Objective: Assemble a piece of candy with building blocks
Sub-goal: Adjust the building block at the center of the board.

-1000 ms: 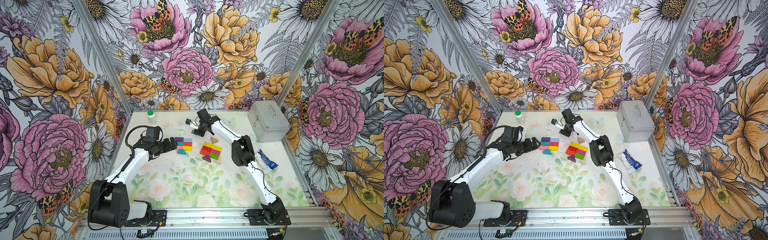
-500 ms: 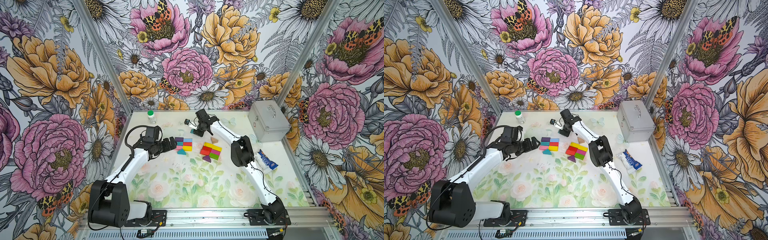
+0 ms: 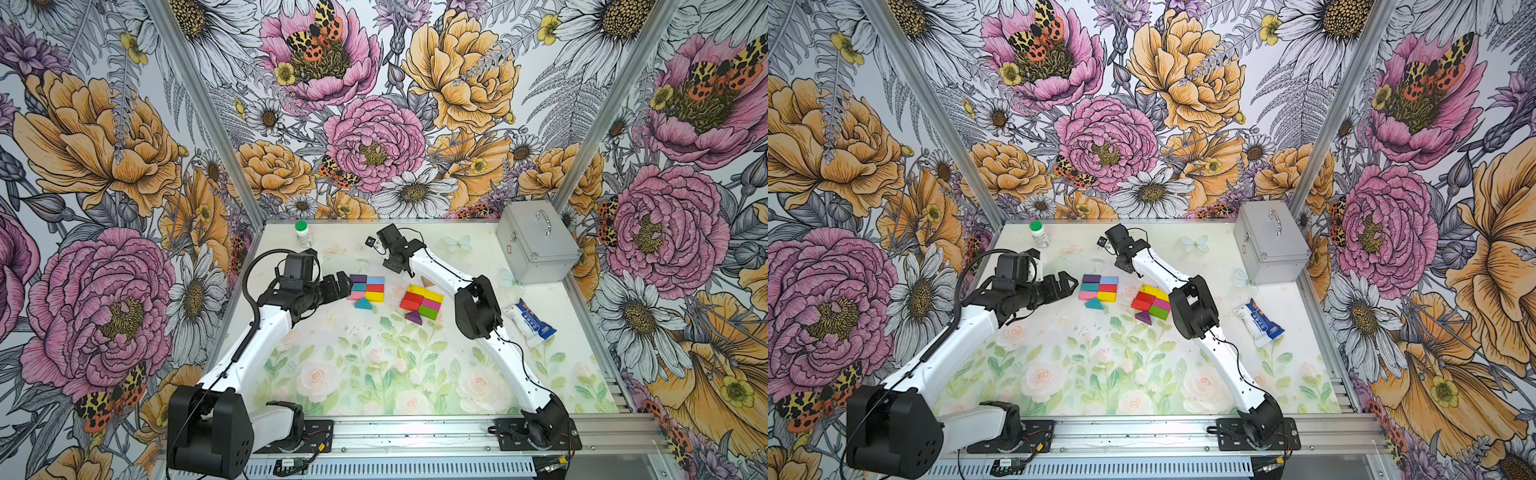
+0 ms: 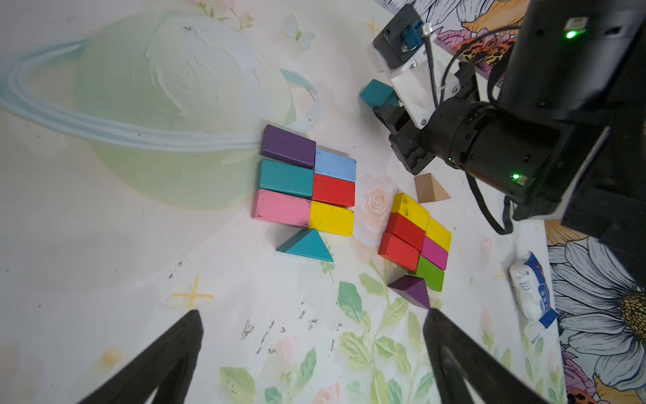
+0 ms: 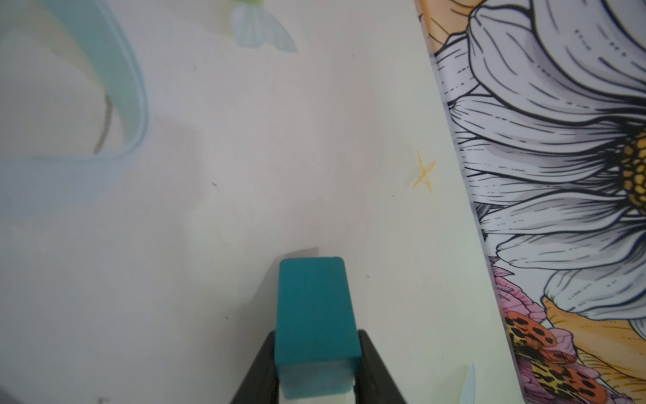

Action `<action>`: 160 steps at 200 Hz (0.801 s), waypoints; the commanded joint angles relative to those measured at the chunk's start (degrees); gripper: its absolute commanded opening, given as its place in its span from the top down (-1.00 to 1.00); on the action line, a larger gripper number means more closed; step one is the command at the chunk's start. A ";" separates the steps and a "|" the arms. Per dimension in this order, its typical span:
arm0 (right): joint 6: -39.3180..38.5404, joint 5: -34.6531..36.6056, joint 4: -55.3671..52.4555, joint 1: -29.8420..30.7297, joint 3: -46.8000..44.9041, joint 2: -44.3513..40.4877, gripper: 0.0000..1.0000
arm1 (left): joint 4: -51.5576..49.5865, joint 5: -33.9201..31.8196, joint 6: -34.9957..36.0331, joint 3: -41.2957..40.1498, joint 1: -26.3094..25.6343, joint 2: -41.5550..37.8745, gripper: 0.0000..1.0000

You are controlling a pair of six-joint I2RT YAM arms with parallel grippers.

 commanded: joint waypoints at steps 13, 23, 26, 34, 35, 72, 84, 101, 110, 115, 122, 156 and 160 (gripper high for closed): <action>2.24 10.62 1.64 0.11 -1.50 0.32 0.72 | 0.99 1.87 -0.38 -0.95 0.89 -3.54 -0.97; 2.20 11.27 1.64 0.15 -2.35 0.24 0.72 | 1.02 2.11 -0.39 -0.84 0.91 -3.84 -0.97; 2.22 11.55 1.64 0.20 -2.67 0.23 0.72 | 0.98 2.22 -0.42 -0.74 0.85 -3.85 -0.97; 2.11 11.96 1.64 0.32 -3.40 0.08 0.72 | 0.99 2.45 -0.39 -0.77 0.99 -4.01 -0.97; 2.07 12.00 1.64 0.33 -3.48 0.07 0.72 | 1.02 2.47 -0.38 -0.77 1.00 -3.99 -0.97; 1.69 13.26 1.64 0.68 -5.82 0.12 0.72 | 0.98 3.09 -0.21 -0.68 1.27 -4.18 -0.97; 1.82 13.43 1.64 0.77 -6.39 0.14 0.72 | 1.02 3.27 -0.15 -0.76 1.38 -4.22 -0.97; 2.06 13.44 1.64 0.94 -7.48 -0.08 0.70 | 1.02 3.46 -0.11 -0.86 1.68 -4.30 -0.97; 2.20 13.44 1.64 1.08 -8.09 -0.36 0.70 | 1.03 3.46 -0.03 -0.95 1.85 -4.16 -0.97; 2.28 13.52 1.64 1.17 -8.45 -0.53 0.69 | 0.98 3.50 -0.09 -0.95 1.96 -4.13 -0.97; 2.47 13.68 1.60 1.34 -8.94 -0.79 0.67 | 0.97 3.60 -0.04 -0.86 2.03 -4.02 -0.97; 2.99 14.59 1.64 2.09 -10.73 -1.85 0.51 | 1.03 3.91 0.15 -0.74 2.26 -3.55 -0.97; 3.15 14.58 1.64 2.17 -10.93 -1.94 0.50 | 1.10 3.96 0.22 -0.78 2.29 -3.58 -0.97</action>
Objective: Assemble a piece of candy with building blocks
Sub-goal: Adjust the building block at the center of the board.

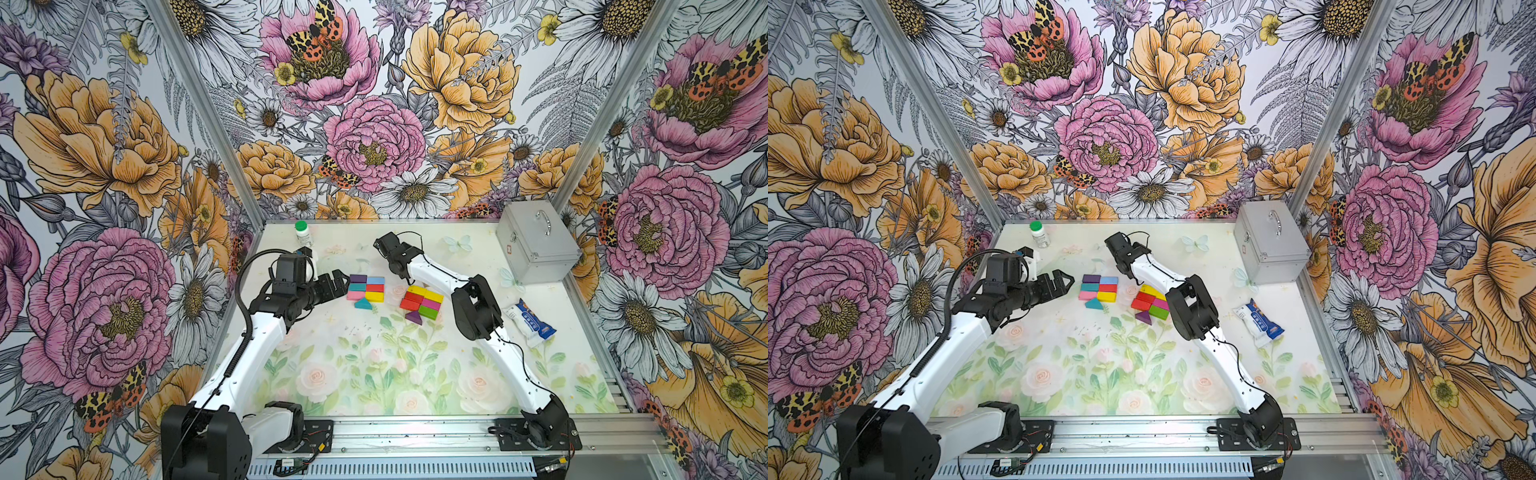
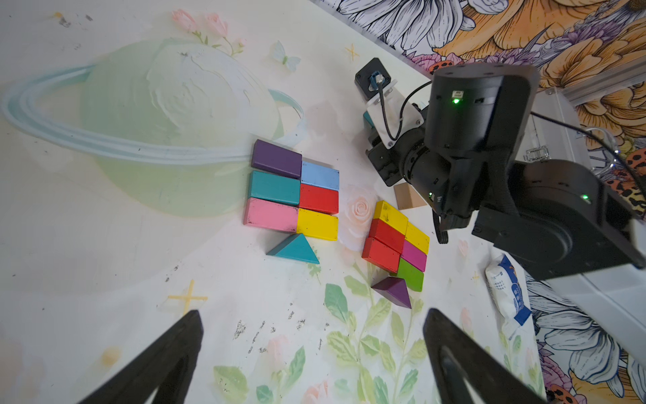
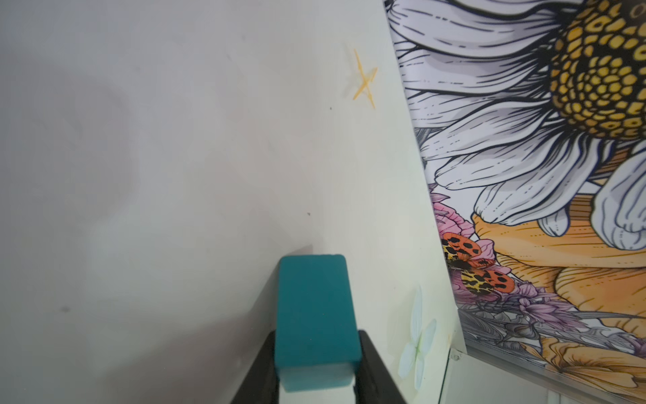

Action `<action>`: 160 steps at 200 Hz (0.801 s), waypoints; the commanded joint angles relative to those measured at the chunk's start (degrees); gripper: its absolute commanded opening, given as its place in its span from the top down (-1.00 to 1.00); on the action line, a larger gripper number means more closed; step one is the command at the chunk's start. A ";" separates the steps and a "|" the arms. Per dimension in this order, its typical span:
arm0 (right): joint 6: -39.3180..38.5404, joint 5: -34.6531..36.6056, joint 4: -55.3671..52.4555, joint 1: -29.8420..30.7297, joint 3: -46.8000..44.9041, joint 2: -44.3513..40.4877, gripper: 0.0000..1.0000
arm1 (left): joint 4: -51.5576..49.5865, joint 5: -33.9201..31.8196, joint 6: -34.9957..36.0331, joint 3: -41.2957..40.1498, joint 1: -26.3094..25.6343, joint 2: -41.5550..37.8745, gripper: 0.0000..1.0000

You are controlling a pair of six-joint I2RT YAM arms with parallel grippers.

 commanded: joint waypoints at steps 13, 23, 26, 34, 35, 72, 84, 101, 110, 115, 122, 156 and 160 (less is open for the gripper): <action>1.36 -0.85 -4.05 0.92 -3.41 -1.05 0.45 | 0.99 1.67 0.27 -0.44 0.82 -0.53 -0.97; 1.64 -1.01 -4.05 1.10 -3.92 -1.29 0.44 | 1.01 1.70 0.33 -0.52 0.80 -0.55 -0.97; 1.79 -1.02 -4.04 1.15 -4.11 -1.31 0.44 | 0.98 1.73 0.25 -0.50 0.81 -0.62 -0.97; 1.96 -1.11 -4.04 1.33 -4.56 -1.55 0.43 | 1.01 1.74 0.23 -0.62 0.81 -0.57 -0.97; 1.98 -1.11 -4.04 1.35 -4.57 -1.61 0.43 | 1.02 1.74 0.24 -0.62 0.82 -0.56 -0.97; 3.71 -2.58 -4.04 1.81 -6.21 -3.22 0.35 | 1.00 1.69 0.26 -0.79 0.76 -0.78 -0.97; 4.23 -3.02 -4.04 1.90 -6.66 -3.63 0.34 | 0.97 1.67 0.14 -0.80 0.69 -0.87 -0.97; 4.53 -3.31 -4.04 2.12 -6.98 -3.94 0.31 | 0.99 1.67 0.15 -0.79 0.66 -0.92 -0.97; 4.72 -3.45 -4.04 2.16 -7.11 -4.03 0.30 | 1.03 1.69 0.14 -0.78 0.70 -1.06 -0.97; 4.82 -3.55 -4.04 2.25 -7.22 -4.12 0.28 | 1.01 1.69 0.15 -0.79 0.73 -1.06 -0.97; 5.03 -3.74 -4.04 2.25 -7.50 -4.31 0.27 | 1.04 1.68 0.14 -0.84 0.68 -1.08 -0.97; 6.26 -4.87 -3.96 2.43 -8.62 -5.27 0.17 | 1.04 1.66 0.15 -0.84 0.56 -1.25 -0.97; 6.30 -4.92 -3.98 2.43 -8.72 -5.39 0.17 | 1.04 1.72 0.15 -0.88 0.56 -1.22 -0.97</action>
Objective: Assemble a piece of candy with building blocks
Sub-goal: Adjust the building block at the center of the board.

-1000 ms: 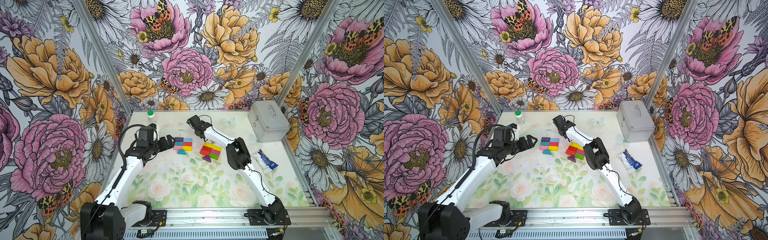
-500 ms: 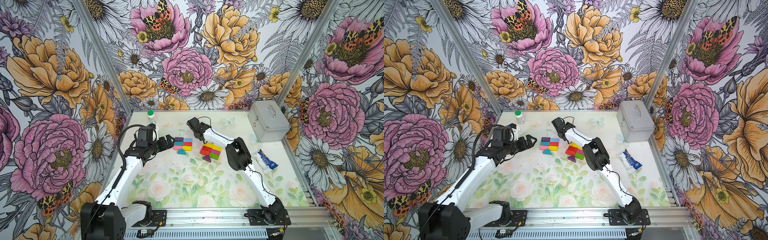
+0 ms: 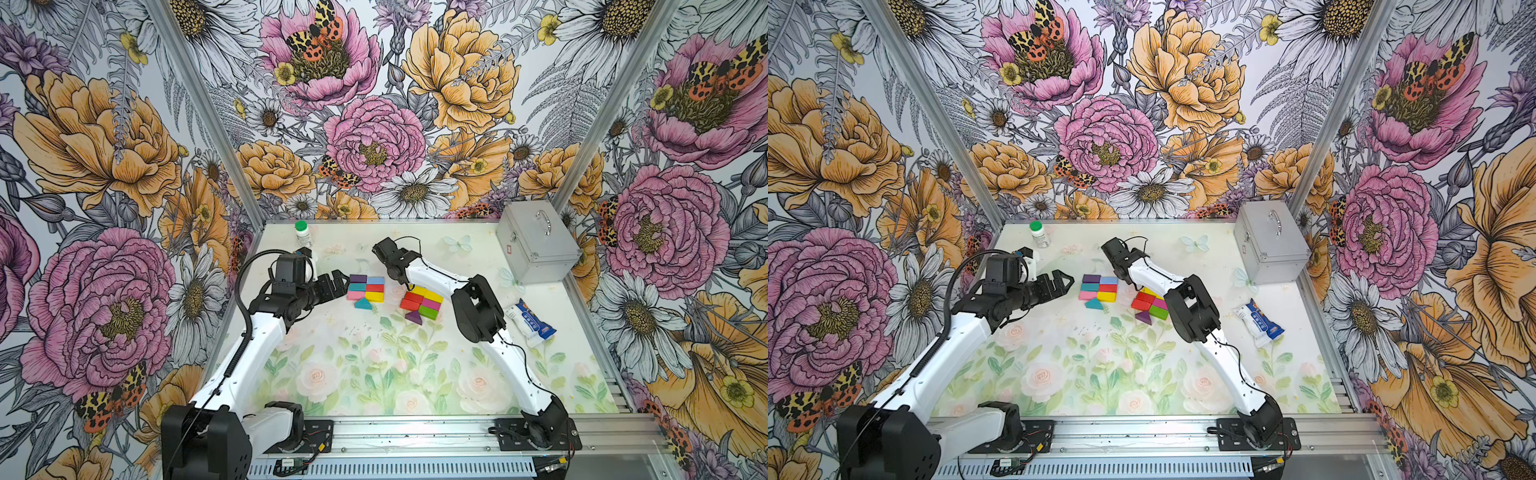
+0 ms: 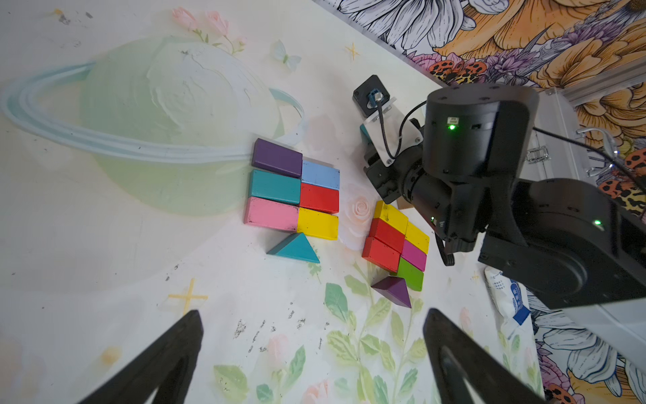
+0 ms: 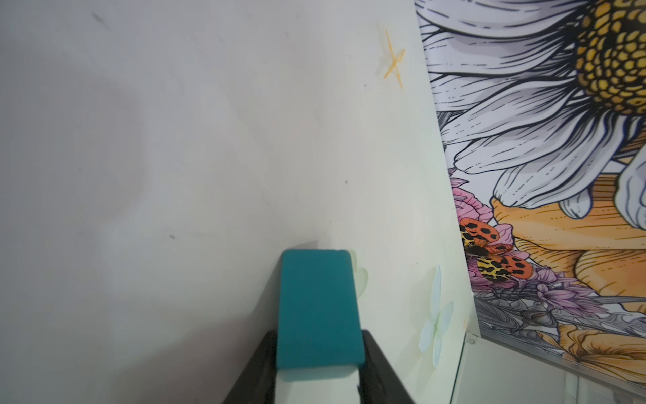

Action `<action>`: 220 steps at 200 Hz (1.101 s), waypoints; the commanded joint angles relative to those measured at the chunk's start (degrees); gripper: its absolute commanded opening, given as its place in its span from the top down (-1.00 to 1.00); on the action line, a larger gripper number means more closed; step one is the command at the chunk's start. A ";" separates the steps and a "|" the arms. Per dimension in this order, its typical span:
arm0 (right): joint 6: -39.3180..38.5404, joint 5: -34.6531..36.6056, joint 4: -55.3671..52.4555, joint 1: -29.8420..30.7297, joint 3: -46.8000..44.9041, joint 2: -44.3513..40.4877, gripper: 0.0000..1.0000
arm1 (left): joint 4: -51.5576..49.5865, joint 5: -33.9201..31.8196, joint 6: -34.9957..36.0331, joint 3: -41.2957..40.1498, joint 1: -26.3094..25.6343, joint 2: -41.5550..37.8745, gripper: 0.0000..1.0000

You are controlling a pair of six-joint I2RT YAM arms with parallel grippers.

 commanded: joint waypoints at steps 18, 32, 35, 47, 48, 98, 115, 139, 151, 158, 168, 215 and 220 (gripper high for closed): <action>2.36 -4.78 -3.38 0.77 -2.46 -1.83 0.16 | 1.04 1.40 0.11 -0.82 0.24 -1.27 -0.97; 3.05 -6.01 -3.39 0.85 -3.02 -2.59 0.14 | 1.04 1.43 0.17 -0.82 0.27 -1.26 -0.97; 3.18 -6.28 -3.35 0.92 -3.23 -2.74 0.14 | 1.04 1.42 0.13 -0.82 0.27 -1.26 -0.97; 3.77 -6.81 -3.34 1.03 -3.82 -3.50 0.13 | 1.04 1.33 0.17 -0.91 0.19 -1.22 -0.97; 3.80 -6.84 -3.34 1.03 -3.87 -3.51 0.13 | 1.04 1.31 0.17 -0.91 0.17 -1.24 -0.97; 5.75 -10.46 -3.30 1.21 -5.56 -5.69 0.12 | 1.09 1.13 0.16 -0.99 -0.04 -1.26 -0.97; 6.26 -11.36 -3.31 1.21 -6.01 -6.30 0.09 | 1.00 1.12 0.12 -1.08 -0.03 -1.25 -0.97; 6.47 -11.67 -3.25 1.46 -6.12 -6.84 0.07 | 1.04 1.19 0.04 -1.04 -0.12 -1.18 -0.97; 6.46 -11.73 -3.18 1.56 -6.07 -7.04 0.08 | 1.06 1.13 0.08 -1.07 -0.09 -1.18 -0.97; 6.46 -12.05 -3.04 1.64 -6.05 -7.11 0.08 | 1.07 1.13 0.08 -1.11 -0.12 -1.11 -0.97; 6.63 -12.47 -2.99 1.65 -5.98 -7.18 0.07 | 1.09 1.13 0.11 -1.12 -0.13 -1.22 -0.97; 10.99 -19.12 -2.94 -0.23 -6.60 -8.35 0.01 | 1.02 1.08 0.16 -1.31 -0.19 -1.62 -0.97; 11.51 -20.10 -2.90 -0.51 -6.93 -8.82 -0.02 | 0.97 1.09 0.16 -1.33 -0.14 -1.64 -0.97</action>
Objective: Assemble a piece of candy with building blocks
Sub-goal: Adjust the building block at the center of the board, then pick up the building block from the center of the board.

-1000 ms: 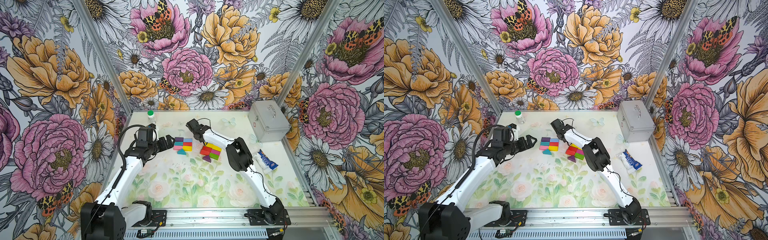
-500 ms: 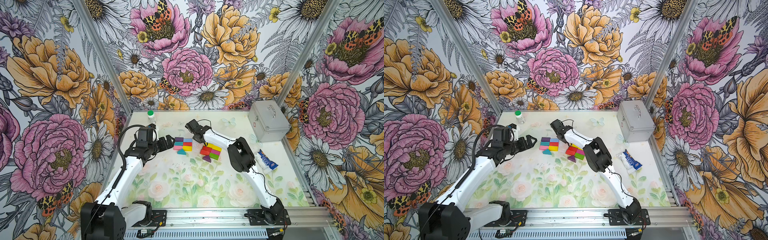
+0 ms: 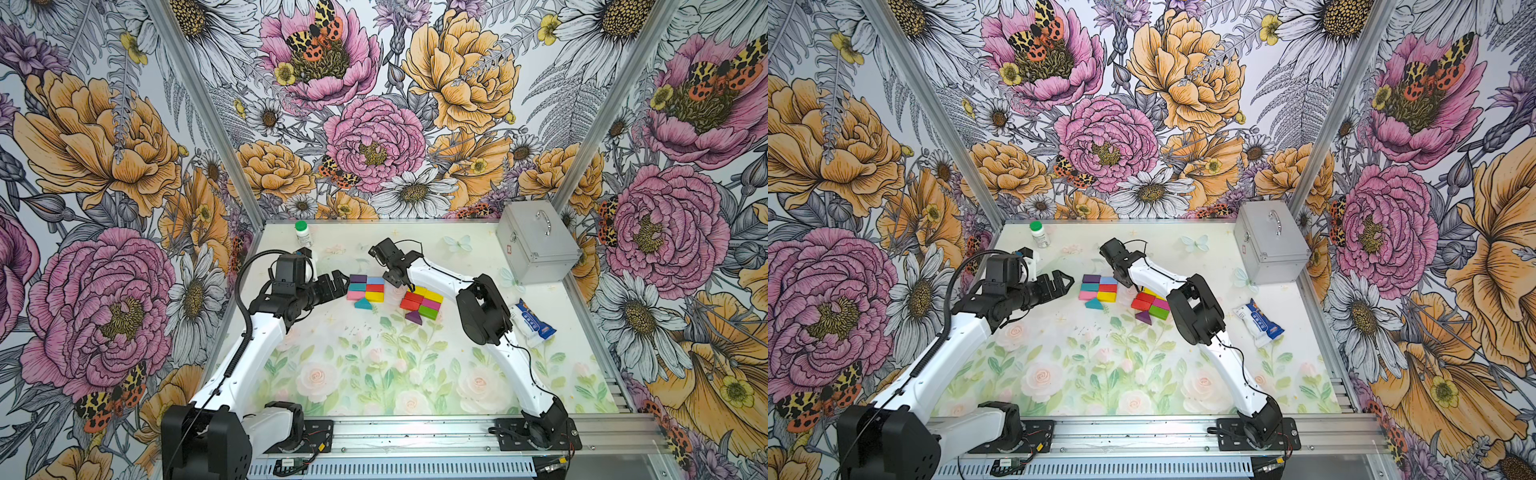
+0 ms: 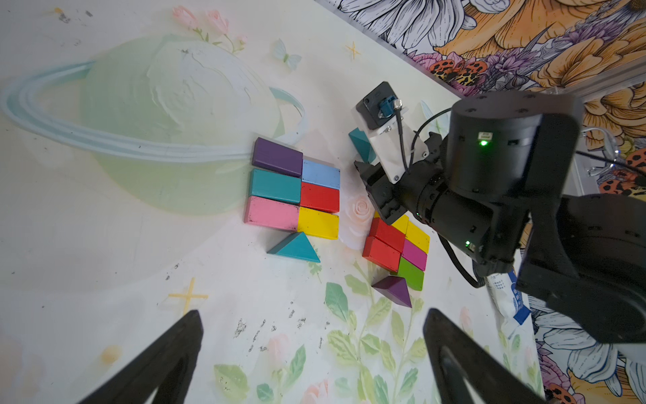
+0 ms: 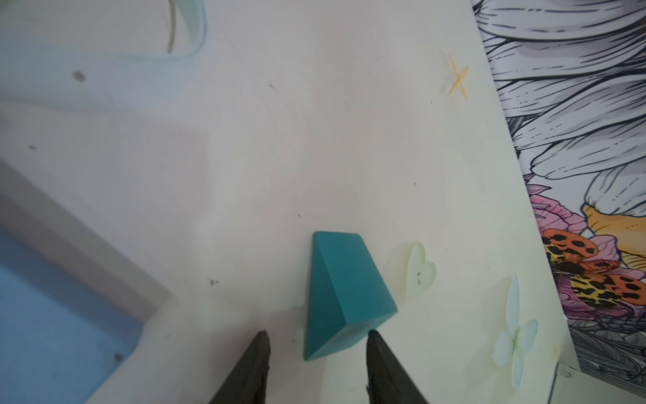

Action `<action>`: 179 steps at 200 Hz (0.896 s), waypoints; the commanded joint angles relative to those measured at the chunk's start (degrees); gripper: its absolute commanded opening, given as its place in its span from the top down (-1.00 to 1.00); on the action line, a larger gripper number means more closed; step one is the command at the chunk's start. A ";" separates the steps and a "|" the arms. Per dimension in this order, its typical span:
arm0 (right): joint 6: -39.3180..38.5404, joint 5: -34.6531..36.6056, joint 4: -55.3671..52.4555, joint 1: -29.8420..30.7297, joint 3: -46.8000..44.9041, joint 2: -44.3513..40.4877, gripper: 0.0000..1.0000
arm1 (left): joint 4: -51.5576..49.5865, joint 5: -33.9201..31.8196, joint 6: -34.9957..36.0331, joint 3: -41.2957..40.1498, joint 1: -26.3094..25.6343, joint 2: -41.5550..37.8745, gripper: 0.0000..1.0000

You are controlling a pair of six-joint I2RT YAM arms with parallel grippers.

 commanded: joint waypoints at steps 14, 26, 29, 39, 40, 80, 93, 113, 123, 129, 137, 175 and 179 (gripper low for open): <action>5.51 -10.06 -1.19 -2.11 -2.70 -4.99 -0.12 | 1.02 1.32 0.12 -0.92 -0.14 -1.42 -0.97; 7.08 -13.67 -0.23 -3.25 -4.56 -6.97 -0.22 | 1.01 1.55 0.26 -0.78 -0.28 -1.23 -0.97; 7.44 -14.41 0.18 -3.51 -5.20 -7.52 -0.24 | 1.06 1.55 0.28 -0.75 -0.34 -1.18 -0.97; 8.61 -16.48 1.90 -4.50 -7.40 -9.48 -0.30 | 1.02 1.55 0.40 -0.69 -0.46 -1.05 -0.97; 8.79 -16.66 2.08 -4.58 -7.64 -9.59 -0.30 | 1.06 1.55 0.37 -0.72 -0.42 -1.00 -0.97; 9.03 -17.51 3.75 -6.47 -9.26 -10.25 -0.32 | 1.01 1.47 0.35 -0.49 -0.71 -0.42 -0.97; 8.72 -19.32 3.66 -7.01 -8.22 -9.17 -0.37 | 1.00 1.55 0.35 -0.30 -0.82 -0.17 -0.97; 8.62 -24.04 3.70 -7.89 -6.52 -7.50 -0.38 | 1.01 1.59 0.34 -0.22 -0.89 -0.17 -0.97; 8.46 -26.23 3.66 -8.24 -5.76 -6.64 -0.38 | 1.05 1.48 0.35 -0.12 -0.93 0.02 -0.97; 8.48 -27.37 3.66 -8.34 -5.28 -6.25 -0.38 | 0.99 1.49 0.35 -0.12 -0.96 0.15 -0.97; 8.25 -28.65 3.66 -8.52 -4.72 -5.71 -0.38 | 1.01 1.55 0.35 -0.05 -0.98 0.48 -0.97; 9.86 -32.28 3.57 -9.52 -1.69 -2.69 -0.38 | 1.06 1.83 0.52 0.41 -1.08 1.74 -0.97; 10.20 -32.27 3.53 -9.64 -1.37 -2.39 -0.37 | 1.02 1.81 0.48 0.39 -1.05 1.87 -0.97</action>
